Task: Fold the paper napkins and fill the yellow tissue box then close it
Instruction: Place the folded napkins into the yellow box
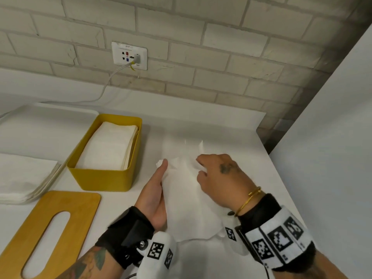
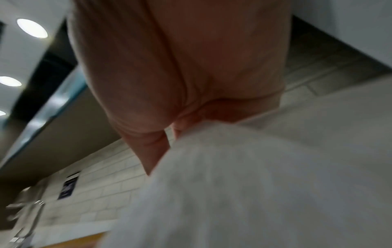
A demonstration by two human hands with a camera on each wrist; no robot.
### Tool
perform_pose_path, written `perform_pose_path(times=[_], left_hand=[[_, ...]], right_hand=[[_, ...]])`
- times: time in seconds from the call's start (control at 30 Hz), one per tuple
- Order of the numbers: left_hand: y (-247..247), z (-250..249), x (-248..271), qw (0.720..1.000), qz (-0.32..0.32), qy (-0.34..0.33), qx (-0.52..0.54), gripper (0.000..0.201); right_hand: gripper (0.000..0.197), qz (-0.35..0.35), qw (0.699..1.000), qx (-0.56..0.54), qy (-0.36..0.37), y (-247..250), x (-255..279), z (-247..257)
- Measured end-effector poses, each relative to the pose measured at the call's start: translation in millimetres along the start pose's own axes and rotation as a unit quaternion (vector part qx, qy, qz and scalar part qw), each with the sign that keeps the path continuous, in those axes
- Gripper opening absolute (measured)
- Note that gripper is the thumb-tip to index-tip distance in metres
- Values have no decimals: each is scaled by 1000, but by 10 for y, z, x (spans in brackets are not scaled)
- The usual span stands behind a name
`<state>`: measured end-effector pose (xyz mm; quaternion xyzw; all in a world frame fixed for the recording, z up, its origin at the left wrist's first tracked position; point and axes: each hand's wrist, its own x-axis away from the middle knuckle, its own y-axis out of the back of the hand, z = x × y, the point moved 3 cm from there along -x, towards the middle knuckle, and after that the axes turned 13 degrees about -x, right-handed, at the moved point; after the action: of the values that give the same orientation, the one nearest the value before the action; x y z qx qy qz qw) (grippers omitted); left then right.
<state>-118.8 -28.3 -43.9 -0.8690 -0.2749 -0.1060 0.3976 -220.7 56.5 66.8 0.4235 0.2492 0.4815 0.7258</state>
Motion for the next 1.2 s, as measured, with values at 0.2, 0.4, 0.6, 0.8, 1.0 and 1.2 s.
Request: perform_pose_path(times=[0.2,0.4,0.6,0.8,1.0,1.2], left_hand=[[6,43,-2,996,76,-45,-20,32],[124,-6,-55,998,42,-7,50,17],[58,-45,-85,998,45,14,40,28],[-15,-55,-139,995,100,15,22,98],[44,5,-171,998,62,10,-10,92],[87,23,-203,994,-4,-38,-103,45]], right_hand=[[60,58,997,-32,-44,-278,126,205],[14,-73,976,-204,18,181,186,-75],[30,-77,830,-537,130,484,238,32],[58,-104,855,-507,-42,-263,-26,-357],[68,-103,878,-459,-87,-543,-47,-554],[73,-149,900,-401,-86,-538,-20,-548]])
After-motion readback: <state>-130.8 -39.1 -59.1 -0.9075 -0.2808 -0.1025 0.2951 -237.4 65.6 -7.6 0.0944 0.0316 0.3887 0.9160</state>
